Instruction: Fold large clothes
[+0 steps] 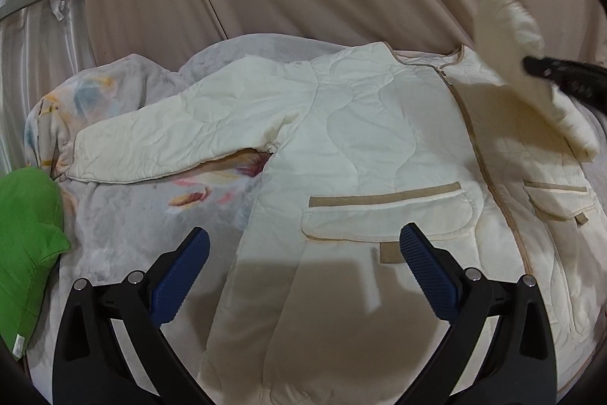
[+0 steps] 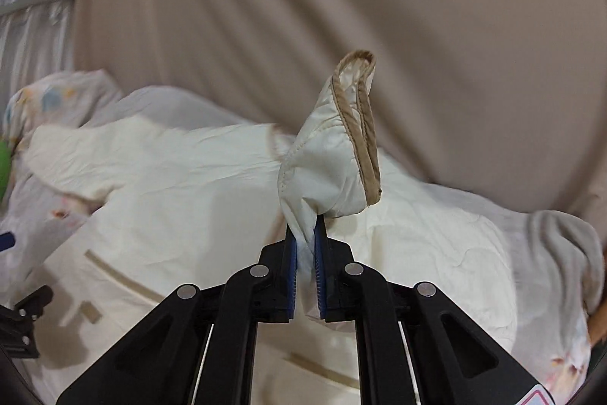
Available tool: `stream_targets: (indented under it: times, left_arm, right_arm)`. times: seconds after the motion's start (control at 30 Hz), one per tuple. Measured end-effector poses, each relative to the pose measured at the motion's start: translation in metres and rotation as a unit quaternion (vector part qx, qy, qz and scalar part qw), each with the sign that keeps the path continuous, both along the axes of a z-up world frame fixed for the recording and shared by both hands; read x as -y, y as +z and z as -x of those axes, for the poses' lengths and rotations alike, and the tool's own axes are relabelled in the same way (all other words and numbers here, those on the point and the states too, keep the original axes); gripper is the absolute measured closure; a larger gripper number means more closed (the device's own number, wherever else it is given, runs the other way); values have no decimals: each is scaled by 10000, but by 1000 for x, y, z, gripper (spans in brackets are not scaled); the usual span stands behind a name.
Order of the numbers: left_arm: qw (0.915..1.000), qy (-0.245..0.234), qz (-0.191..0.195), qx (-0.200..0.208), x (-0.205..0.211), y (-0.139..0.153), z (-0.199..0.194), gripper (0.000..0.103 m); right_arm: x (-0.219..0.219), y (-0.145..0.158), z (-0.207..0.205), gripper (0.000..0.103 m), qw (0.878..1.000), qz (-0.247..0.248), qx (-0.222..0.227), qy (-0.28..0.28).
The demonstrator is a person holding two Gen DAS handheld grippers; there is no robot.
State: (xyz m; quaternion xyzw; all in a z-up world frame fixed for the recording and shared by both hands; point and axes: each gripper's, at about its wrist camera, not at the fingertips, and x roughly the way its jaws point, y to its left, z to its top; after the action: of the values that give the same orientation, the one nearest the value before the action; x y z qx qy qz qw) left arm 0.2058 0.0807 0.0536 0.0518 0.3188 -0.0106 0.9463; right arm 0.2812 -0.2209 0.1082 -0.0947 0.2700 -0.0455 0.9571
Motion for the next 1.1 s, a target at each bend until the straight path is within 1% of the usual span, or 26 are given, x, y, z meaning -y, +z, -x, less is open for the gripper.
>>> stream_targets:
  times: [0.07, 0.13, 0.2, 0.3, 0.33, 0.4, 0.47, 0.53, 0.57, 0.63, 0.7, 0.73, 0.77, 0.8, 0.83, 0.87, 0.9, 0.93, 0.97, 1.03, 1.1]
  left_arm:
    - [10000, 4, -10, -22, -2, -1, -4, 5]
    - [10000, -10, 15, -82, -3, -2, -8, 5]
    - [9998, -36, 92, -174, -5, -4, -14, 5]
    - [9992, -100, 228, -301, -5, -6, -22, 5]
    - [9989, -135, 285, -337, -5, -5, -24, 5]
    - [9978, -235, 447, -424, -3, -3, -30, 5]
    - [9959, -387, 656, -486, 1, 2, -38, 5]
    - [9934, -517, 851, -565, 7, 6, -49, 5]
    - [9909, -615, 981, -692, 12, 6, -60, 5]
    - [9834, -774, 1284, -1021, 22, 2, -81, 5]
    - [9676, -993, 1746, -1530, 37, -9, -108, 5]
    - [9597, -1078, 1929, -1735, 43, -15, -119, 5]
    - [9500, -1084, 2117, -2025, 51, -26, -134, 6]
    - [9443, -1042, 2259, -2153, 55, -32, -141, 10]
    - [9402, -1011, 2372, -2228, 59, -38, -148, 19]
    - [9417, -986, 2340, -2209, 63, -38, -152, 37]
    - [9443, -1052, 2278, -2131, 67, -36, -154, 50]
    - [9444, -1177, 2247, -2091, 71, -34, -155, 78]
    - [9455, -1266, 2200, -2040, 74, -29, -157, 94]
    - [9489, -1403, 2173, -1808, 73, -12, -158, 97]
    - [9592, -1539, 1993, -1285, 67, 19, -155, 98]
  right_arm:
    - [-17, -14, -13, 93, 9997, 7, -202, 168]
    - [-31, -27, -20, 86, 9989, 81, -353, 284]
    - [-42, -34, -20, 83, 9985, 154, -390, 348]
    - [-54, -40, -13, 81, 9975, 122, -469, 521]
    - [-57, -42, -12, 78, 9972, 94, -483, 557]
    - [-56, -37, -4, 71, 9971, -7, -442, 621]
    - [-47, -32, 7, 70, 9974, -135, -367, 609]
    - [-25, -25, 18, 67, 9983, -293, -282, 427]
    - [-13, -23, 22, 63, 9986, -353, -253, 299]
    - [15, -21, 31, 60, 9992, -330, -208, -118]
    - [37, -23, 36, 60, 9980, -234, -212, -540]
    - [46, -24, 38, 60, 9972, -262, -232, -662]
    - [54, -26, 40, 60, 9963, -313, -257, -764]
    - [60, -26, 40, 60, 9956, -336, -275, -833]
    - [64, -28, 42, 60, 9950, -316, -286, -904]
    - [67, -29, 42, 60, 9947, -267, -298, -951]
    - [68, -30, 42, 60, 9944, -213, -307, -990]
    - [68, -31, 42, 60, 9943, -165, -311, -1008]
    - [67, -31, 42, 60, 9944, -138, -315, -998]
    - [64, -31, 39, 60, 9947, -107, -307, -974]
    - [64, -31, 36, 60, 9951, -126, -288, -943]
